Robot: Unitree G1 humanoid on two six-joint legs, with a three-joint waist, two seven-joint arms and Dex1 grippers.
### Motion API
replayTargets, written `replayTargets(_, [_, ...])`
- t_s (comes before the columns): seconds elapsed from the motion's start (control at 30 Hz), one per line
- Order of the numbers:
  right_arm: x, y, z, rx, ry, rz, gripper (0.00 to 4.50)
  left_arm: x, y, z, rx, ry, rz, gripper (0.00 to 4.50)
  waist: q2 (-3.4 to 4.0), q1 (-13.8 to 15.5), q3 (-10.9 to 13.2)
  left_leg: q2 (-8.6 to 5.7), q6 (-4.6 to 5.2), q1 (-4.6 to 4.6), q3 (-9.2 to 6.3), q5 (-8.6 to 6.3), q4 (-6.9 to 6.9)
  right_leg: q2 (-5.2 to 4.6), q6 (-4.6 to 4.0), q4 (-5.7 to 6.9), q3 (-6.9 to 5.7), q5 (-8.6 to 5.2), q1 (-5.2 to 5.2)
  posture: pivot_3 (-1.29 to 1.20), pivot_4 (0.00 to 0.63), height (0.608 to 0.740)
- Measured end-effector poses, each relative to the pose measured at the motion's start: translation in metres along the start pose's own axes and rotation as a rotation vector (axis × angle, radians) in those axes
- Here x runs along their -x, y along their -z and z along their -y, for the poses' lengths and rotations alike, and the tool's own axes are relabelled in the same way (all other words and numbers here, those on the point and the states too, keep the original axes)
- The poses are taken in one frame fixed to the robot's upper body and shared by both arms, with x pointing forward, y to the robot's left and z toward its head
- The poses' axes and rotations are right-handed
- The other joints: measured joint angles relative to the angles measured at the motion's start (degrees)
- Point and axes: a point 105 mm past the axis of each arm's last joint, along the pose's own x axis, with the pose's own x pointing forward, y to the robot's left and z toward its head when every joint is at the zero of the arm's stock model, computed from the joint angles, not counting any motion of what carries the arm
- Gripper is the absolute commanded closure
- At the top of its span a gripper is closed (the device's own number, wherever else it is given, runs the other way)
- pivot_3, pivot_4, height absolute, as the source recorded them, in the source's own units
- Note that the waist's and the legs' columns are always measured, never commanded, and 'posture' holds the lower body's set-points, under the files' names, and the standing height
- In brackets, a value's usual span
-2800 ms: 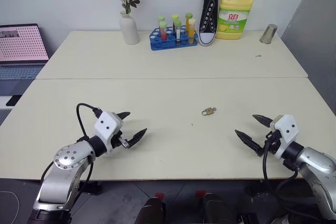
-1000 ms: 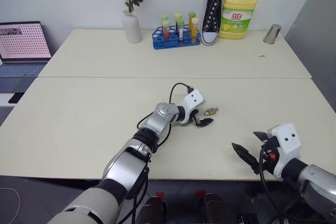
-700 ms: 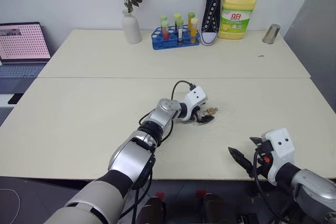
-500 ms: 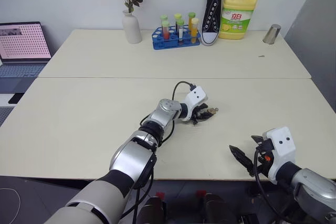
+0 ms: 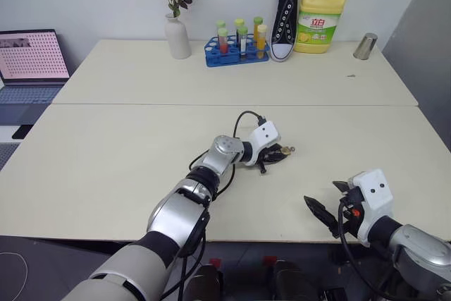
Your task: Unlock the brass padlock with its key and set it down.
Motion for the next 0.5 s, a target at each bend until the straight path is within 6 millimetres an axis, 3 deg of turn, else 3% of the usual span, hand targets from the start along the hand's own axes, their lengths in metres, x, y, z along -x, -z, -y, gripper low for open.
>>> replayTargets(0.1, [-0.001, -0.005, -0.004, 0.047, -0.041, 0.019, 0.00, 0.022, 0.009, 0.003, -0.084, 0.011, 0.031, 3.53, 0.04, -0.5, 0.0, 0.07, 0.00, 0.11, 0.07, 0.00, -0.05, 0.05, 0.00, 0.04, 0.10, 0.00, -0.01, 0.00, 0.150, 0.740])
replayTargets(0.27, [-0.005, -0.025, -0.026, 0.136, -0.224, 0.115, 0.00, 0.102, 0.037, 0.015, -0.291, -0.064, 0.086, 3.53, 0.04, -1.2, 0.0, 0.23, -0.01, 0.22, 0.00, 0.00, -0.10, 0.17, -0.04, 0.07, 0.13, 0.00, 0.01, 0.00, 0.150, 0.740])
replayTargets(0.33, [-0.007, -0.033, -0.037, 0.128, -0.333, 0.149, 0.00, 0.124, 0.032, 0.025, -0.451, -0.056, 0.107, 3.53, 0.01, -0.4, 0.0, 0.19, -0.01, 0.18, 0.01, 0.00, -0.02, 0.11, -0.04, 0.01, 0.14, 0.02, 0.05, 0.00, 0.150, 0.740])
replayTargets(0.5, [-0.020, -0.048, -0.045, 0.092, -0.498, 0.184, 0.00, 0.152, 0.000, 0.034, -0.767, -0.084, 0.189, 3.53, -0.08, 1.1, 0.0, 0.03, 0.00, 0.16, 0.03, -0.01, 0.02, -0.10, -0.03, -0.11, 0.12, 0.03, 0.14, 0.00, 0.150, 0.740])
